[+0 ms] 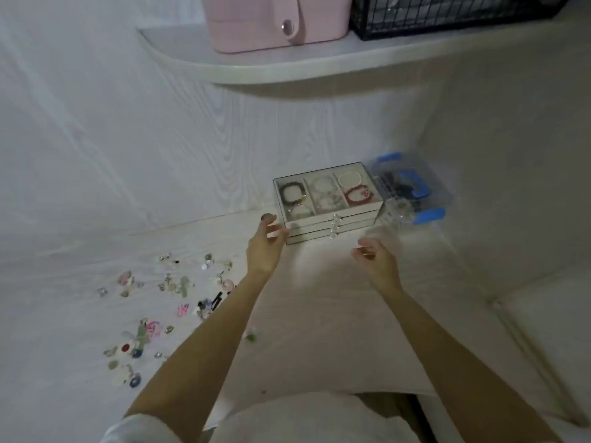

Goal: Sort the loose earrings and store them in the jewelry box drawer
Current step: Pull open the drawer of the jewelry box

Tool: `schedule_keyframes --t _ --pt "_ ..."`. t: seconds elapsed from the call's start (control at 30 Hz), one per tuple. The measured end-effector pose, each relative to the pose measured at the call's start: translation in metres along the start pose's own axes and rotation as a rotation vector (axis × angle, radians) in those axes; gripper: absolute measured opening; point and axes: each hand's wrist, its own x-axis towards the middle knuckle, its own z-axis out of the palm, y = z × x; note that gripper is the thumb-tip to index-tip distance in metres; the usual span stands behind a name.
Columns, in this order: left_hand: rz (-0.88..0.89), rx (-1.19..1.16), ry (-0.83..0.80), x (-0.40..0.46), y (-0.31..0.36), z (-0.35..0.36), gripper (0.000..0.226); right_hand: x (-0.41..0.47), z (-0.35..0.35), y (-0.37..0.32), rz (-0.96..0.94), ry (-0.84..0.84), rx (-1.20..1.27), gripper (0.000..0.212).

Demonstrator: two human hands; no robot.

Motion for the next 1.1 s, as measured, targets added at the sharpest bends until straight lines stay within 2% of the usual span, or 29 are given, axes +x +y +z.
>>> schedule_keyframes --t 0.07,0.27,0.4,0.47,0.7,0.83,0.9,1.0,1.1 --pt "-0.021 0.021 -0.013 0.012 -0.001 0.007 0.04 0.012 0.009 0.0 0.009 0.044 -0.022 0.028" --pt "0.107 0.198 0.029 0.033 -0.017 0.016 0.029 0.048 0.043 0.002 0.101 0.092 -0.185 0.03" --pt "0.196 0.27 0.088 0.042 -0.025 0.012 0.011 0.059 0.066 0.004 0.078 0.222 -0.137 0.022" --pt "0.232 0.31 0.088 0.045 -0.028 0.01 0.011 0.064 0.074 0.003 0.082 0.261 -0.137 0.02" --pt "0.284 0.4 0.107 0.046 -0.029 0.009 0.016 0.073 0.078 0.01 0.208 0.189 -0.146 0.015" --pt "0.265 0.382 0.081 0.042 -0.027 0.01 0.019 0.037 0.07 0.029 0.238 0.22 -0.139 0.01" --pt "0.225 0.362 0.04 0.034 -0.029 0.012 0.029 0.016 0.064 0.035 0.215 0.24 -0.151 0.009" --pt "-0.016 0.236 -0.026 0.016 -0.039 0.019 0.042 -0.004 0.055 0.04 0.196 0.27 -0.237 0.013" --pt "-0.206 0.162 -0.162 -0.007 -0.051 0.029 0.047 -0.015 0.051 0.045 0.207 0.277 -0.333 0.023"
